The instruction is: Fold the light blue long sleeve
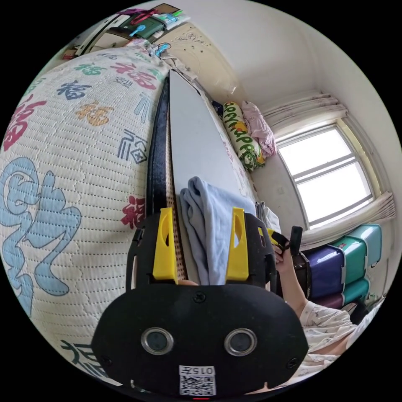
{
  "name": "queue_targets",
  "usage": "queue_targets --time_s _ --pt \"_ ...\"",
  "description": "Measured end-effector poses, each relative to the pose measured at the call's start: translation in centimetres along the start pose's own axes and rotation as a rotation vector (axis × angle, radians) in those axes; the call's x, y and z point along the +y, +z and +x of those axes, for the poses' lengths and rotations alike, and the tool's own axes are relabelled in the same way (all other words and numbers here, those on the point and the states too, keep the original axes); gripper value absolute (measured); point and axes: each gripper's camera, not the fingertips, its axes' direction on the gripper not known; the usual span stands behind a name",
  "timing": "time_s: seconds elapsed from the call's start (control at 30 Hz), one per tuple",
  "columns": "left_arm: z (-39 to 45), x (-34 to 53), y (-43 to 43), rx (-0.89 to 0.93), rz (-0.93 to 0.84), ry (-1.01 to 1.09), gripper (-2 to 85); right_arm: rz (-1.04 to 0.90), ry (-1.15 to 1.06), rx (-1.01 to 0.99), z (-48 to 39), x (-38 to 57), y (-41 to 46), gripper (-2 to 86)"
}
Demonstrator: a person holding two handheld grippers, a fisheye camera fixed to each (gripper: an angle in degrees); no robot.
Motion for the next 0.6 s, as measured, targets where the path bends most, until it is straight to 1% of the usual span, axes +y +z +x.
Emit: queue_targets --time_s 0.13,0.23,0.33,0.47,0.6 --pt "-4.5 -0.2 0.1 0.045 -0.028 0.007 18.4 -0.015 -0.026 0.044 -5.1 -2.4 2.3 13.4" --pt "-6.8 -0.3 0.2 0.06 -0.035 0.014 17.8 -0.075 -0.008 -0.028 -8.2 -3.0 3.9 12.8" --pt "-9.1 -0.9 0.7 0.051 -0.062 0.046 16.6 -0.083 -0.01 -0.07 -11.9 -2.8 4.9 12.8" --pt "-11.7 -1.4 0.9 0.078 -0.044 0.009 15.2 -0.136 -0.078 -0.053 -19.4 -2.7 7.4 12.9" --pt "-14.0 -2.3 0.9 0.08 -0.048 0.006 12.5 -0.16 -0.094 -0.07 -23.5 -1.6 7.6 13.4"
